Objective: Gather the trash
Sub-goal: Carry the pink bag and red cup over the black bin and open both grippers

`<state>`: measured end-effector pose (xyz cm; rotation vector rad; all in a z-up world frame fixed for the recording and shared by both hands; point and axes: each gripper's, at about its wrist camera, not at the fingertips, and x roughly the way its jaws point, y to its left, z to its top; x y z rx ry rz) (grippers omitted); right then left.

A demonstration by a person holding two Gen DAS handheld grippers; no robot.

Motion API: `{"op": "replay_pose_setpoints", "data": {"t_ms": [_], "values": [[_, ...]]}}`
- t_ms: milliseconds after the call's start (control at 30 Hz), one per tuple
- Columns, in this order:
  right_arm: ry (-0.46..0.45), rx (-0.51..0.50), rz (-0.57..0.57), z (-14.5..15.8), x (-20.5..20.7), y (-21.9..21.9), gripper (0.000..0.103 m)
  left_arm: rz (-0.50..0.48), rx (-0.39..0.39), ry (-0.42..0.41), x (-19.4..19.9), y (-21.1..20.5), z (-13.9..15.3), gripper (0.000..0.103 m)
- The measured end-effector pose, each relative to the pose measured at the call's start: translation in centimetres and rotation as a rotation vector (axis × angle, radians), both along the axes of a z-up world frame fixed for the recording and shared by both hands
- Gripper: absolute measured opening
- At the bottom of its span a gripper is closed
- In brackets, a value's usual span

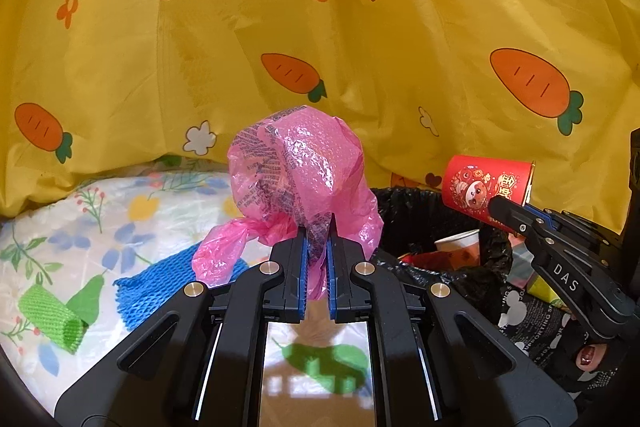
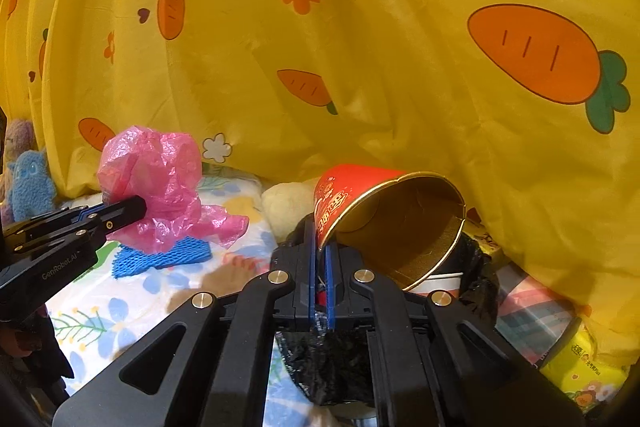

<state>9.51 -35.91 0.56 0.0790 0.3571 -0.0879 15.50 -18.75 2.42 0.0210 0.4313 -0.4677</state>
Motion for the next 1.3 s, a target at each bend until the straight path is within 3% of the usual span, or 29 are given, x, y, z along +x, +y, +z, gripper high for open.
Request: {"op": "replay_pose_setpoints", "data": {"t_ms": [267,733,1000,1100,1167,1300], "values": [[0.010,0.020,-0.068,-0.1,1.0,-3.1,0.005,-0.059,-0.031,0.017,1.9,-3.0,0.2,0.007],[0.062,0.070,-0.061,-0.5,4.4,-4.2,0.005,-0.159,-0.079,0.109,5.5,-7.1,-1.2,0.007],[0.072,0.107,-0.061,-0.7,6.3,-4.9,0.005,-0.190,-0.064,0.141,6.3,-9.0,-2.7,0.007],[0.066,0.124,-0.075,-0.7,6.4,-5.3,0.023,-0.202,-0.064,0.160,6.5,-9.4,-3.3,0.007],[0.045,0.131,-0.083,-0.7,5.9,-5.6,0.044,-0.209,-0.066,0.166,6.6,-9.5,-3.6,0.007],[-0.003,0.110,-0.146,-0.2,4.3,-5.9,0.046,-0.237,-0.072,0.178,6.6,-9.9,-3.9,0.007]]}}
